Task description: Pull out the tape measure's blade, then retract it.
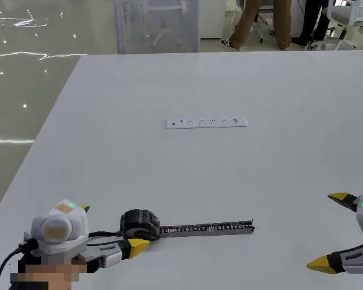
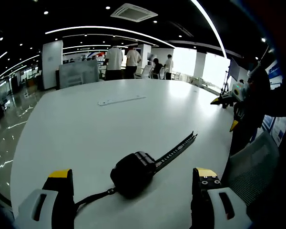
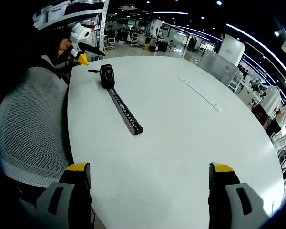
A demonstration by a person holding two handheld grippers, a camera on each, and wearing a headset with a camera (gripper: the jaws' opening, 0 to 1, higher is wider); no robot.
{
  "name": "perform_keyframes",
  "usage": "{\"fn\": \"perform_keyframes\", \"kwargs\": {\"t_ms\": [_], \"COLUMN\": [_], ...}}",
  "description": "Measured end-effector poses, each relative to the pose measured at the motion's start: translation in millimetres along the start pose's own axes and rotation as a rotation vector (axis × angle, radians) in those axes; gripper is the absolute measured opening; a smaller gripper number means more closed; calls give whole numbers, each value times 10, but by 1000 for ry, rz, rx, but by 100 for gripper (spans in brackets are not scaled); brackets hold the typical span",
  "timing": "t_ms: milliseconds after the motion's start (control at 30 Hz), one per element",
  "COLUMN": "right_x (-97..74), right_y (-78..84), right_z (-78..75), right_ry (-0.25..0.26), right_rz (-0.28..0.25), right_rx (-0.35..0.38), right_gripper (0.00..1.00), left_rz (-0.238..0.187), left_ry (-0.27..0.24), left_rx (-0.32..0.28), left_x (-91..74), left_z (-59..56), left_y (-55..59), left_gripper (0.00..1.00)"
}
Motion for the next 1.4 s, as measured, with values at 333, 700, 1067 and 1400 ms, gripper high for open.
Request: {"fn": "perform_keyframes", "kwargs": {"t_ms": [333,700,1067,1400], "right_x": [461,856,1144,1278], "right_y": [-149,-227,-327,-372], "right_z": [-137,-124,-35,46], "right_ry": [-103,-195,-292,-335], "right_rz": [-4,27,42,48], "right_rx": [-56,-126,-224,-270], "right_gripper": [98,95,90,62], "left_rz": [5,-138,-70,-80], "left_ry": [-157,-215,-222,-203], "left_rx": [-87,-189,-171,-162], "left_x": [345,442,565,618], "left_z": [25,-97,-18,-14], "left_y": [181,181,428,430], "left_gripper": [100,100,100,100]}}
Point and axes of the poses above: the centre of the closed fingertips' face, and the gripper's own axes: x roughly forward along the fingers, z roughly to its left, y roughly out of its underside, the point moved 1 cm from there along -x, roughly backward along the fingers, and after that the axes turned 11 degrees about -x, right-handed, at the moved point
